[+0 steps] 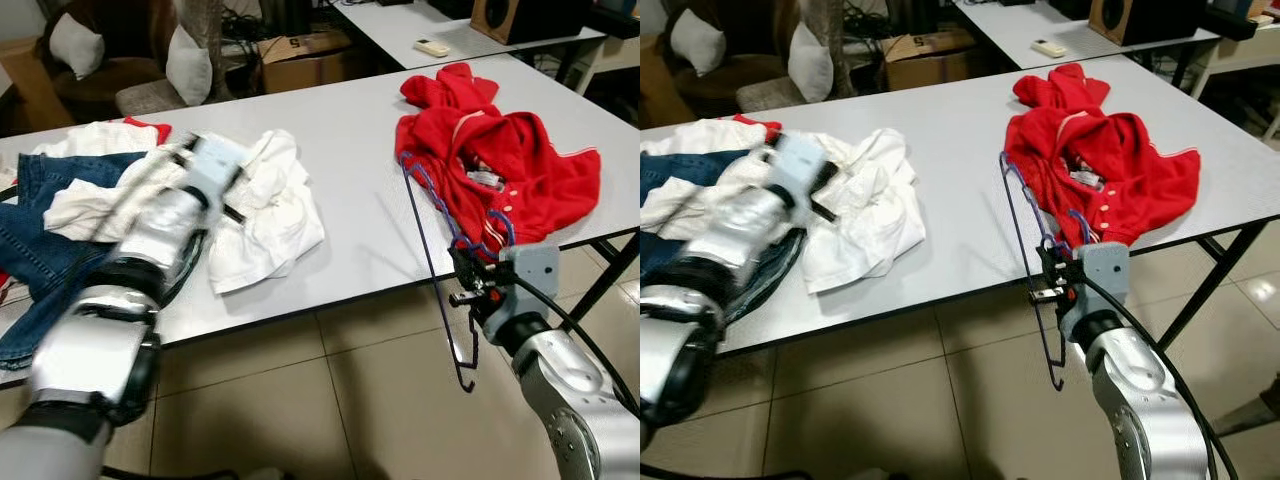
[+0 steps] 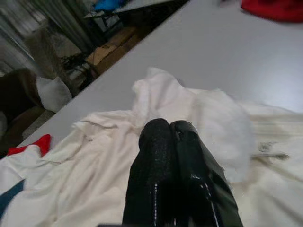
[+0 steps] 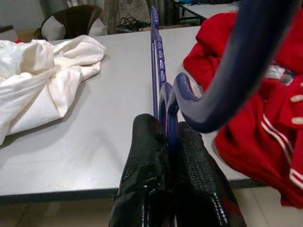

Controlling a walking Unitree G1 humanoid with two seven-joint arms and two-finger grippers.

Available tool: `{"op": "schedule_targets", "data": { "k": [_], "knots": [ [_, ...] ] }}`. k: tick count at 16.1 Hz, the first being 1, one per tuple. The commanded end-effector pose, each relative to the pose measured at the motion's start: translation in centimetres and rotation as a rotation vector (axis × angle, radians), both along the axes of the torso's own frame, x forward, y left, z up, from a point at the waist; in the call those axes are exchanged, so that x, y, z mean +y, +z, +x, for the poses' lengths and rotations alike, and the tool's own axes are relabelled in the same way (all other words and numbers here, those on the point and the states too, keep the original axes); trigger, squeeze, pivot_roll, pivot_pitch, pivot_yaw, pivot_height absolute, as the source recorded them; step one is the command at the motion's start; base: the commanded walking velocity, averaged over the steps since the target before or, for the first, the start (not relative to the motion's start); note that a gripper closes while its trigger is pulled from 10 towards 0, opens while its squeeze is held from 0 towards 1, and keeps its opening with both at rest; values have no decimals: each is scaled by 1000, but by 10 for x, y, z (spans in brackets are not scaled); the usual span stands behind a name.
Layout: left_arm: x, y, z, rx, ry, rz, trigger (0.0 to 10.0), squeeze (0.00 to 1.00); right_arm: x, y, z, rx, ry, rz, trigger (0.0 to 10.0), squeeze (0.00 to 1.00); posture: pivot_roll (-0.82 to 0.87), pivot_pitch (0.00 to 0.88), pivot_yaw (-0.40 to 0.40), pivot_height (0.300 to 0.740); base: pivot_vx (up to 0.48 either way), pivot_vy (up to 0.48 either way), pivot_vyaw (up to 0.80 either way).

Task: Hang hanger

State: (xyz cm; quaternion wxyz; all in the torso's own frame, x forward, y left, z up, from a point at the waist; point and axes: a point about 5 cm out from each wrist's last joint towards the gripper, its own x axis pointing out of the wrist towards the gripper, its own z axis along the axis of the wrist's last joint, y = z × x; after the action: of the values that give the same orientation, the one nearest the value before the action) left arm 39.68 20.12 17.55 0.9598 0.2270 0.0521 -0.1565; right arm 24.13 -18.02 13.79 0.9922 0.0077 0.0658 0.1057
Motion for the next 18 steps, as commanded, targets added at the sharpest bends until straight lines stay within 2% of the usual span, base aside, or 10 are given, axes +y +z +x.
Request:
{"op": "schedule_targets", "data": {
  "k": [1, 2, 3, 4, 6, 8, 9, 14, 15, 18],
  "knots": [
    [10, -2, -4, 28, -16, -29, 0, 0, 5, 2, 2, -10, 28, 0, 10000, 0, -163, 0, 98, 740, 0, 0, 0],
    [11, -14, -10, 91, -69, -7, 10000, 0, 6, 2, 3, -9, 39, -1, 10000, 0, -160, 0, 94, 740, 0, 0, 0],
    [10, -25, -16, 141, -128, 1, 10000, 0, 7, 2, 3, -9, 44, -2, 10000, 0, -163, 0, 96, 740, 0, 0, 0],
    [9, -35, -24, 193, -187, -35, 10000, 1000, 7, 2, 3, -10, 45, -3, 10000, 0, -167, 0, 102, 740, 0, 0, 0],
    [12, -48, -38, 275, -240, -74, 10000, 1000, 5, 2, 1, -11, 39, -3, 10000, 0, -169, 0, 108, 740, 0, 0, 0],
    [19, -69, -55, 410, -308, 26, 10000, 1000, 6, 1, -1, -7, 39, -1, 10000, 0, -164, 0, 107, 740, 0, 0, 0],
    [21, -81, -69, 504, -389, 79, 10000, 467, 7, 0, -1, -4, 43, -1, 10000, 0, -164, 0, 107, 740, 0, 0, 0],
    [10, -38, -77, 367, -599, -52, 10000, 608, 8, -1, 0, -6, 47, 0, 10000, 0, -150, 0, 111, 740, 0, 0, 0],
    [11, -25, -72, 303, -584, -83, 10000, 1000, 8, -1, 0, -6, 46, 2, 10000, 0, -151, 0, 116, 740, 0, 0, 0],
    [13, -6, -65, 219, -533, -155, 10000, 1000, 11, -1, 1, -12, 39, 11, 10000, 0, -154, 0, 127, 740, 0, 0, 0]
  ]
}}
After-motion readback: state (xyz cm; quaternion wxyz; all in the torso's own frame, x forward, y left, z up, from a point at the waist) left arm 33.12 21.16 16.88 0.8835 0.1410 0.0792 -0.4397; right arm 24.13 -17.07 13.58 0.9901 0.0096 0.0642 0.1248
